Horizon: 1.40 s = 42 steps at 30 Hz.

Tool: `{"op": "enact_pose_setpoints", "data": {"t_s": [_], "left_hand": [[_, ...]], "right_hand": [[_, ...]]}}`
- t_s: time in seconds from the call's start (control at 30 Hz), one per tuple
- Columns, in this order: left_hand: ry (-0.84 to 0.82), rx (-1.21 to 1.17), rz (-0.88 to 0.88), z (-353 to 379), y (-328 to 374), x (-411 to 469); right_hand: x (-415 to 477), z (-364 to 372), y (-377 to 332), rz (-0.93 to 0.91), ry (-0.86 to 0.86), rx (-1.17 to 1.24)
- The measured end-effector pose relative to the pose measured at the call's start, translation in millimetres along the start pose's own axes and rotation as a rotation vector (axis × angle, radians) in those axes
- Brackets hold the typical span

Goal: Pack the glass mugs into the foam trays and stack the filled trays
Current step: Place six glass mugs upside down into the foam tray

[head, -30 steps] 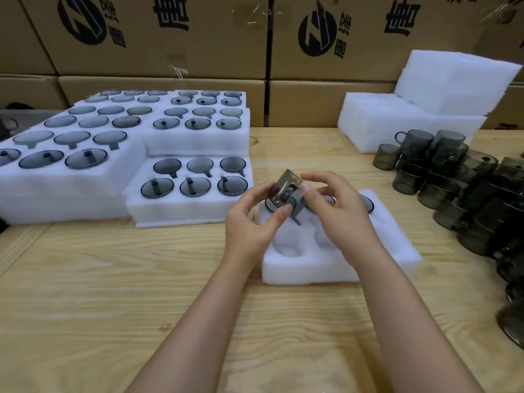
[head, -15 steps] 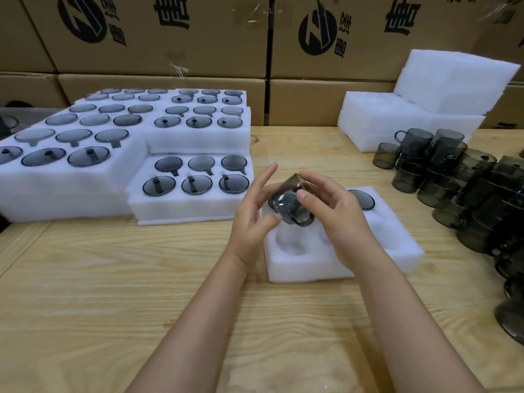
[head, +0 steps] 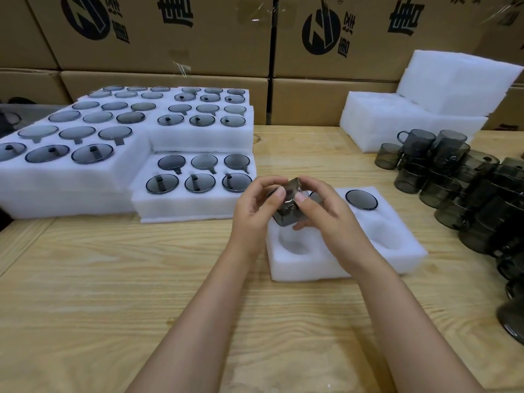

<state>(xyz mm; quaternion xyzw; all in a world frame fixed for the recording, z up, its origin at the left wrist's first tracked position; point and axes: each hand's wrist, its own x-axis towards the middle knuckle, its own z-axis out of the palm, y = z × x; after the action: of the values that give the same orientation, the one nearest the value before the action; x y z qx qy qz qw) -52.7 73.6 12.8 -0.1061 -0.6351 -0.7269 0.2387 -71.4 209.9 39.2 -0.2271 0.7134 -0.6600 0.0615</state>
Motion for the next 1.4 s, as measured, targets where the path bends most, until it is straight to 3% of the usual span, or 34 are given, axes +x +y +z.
{"op": "enact_pose_setpoints", "data": {"t_s": [0.07,0.17,0.27,0.37,0.43,0.63,0.87,1.07,1.23,1.3,1.4], "left_hand": [[0.001,-0.032,-0.011,-1,1,2],[0.041,-0.047,-0.067,0,1,3],[0.125,-0.042,-0.117,1,0,7],[0.081,-0.051,-0.05,-1,2,6],[0.03,0.028,-0.008,-3,0,4],[0.027,0.051,0.003,-4,0,0],[0.025,0.168,-0.062,-6,-6,-1],[0.087,0.088,-0.05,-5,0,0],[0.082,0.147,0.089,7,7,-4],[0.054,0.242,0.195,11,6,-6],[-0.053,0.416,0.244,15,3,-8]], "right_hand": [[-1,-6,-1,0.014,-0.131,0.138],[-4,-11,-3,-0.054,-0.201,0.053],[-7,-6,-8,-0.086,-0.056,-0.059],[-5,-7,-8,-0.059,0.179,-0.229],[-5,-9,-7,-0.042,0.247,-0.348],[-8,-5,-10,0.017,0.244,-0.574],[-15,20,-15,0.016,0.308,-1.113],[-16,33,-11,-0.001,0.338,-1.298],[-7,21,-14,-0.02,0.226,-1.141],[3,19,-15,-0.06,-0.003,-1.061],[8,21,-4,-0.014,-0.318,-1.24]]}}
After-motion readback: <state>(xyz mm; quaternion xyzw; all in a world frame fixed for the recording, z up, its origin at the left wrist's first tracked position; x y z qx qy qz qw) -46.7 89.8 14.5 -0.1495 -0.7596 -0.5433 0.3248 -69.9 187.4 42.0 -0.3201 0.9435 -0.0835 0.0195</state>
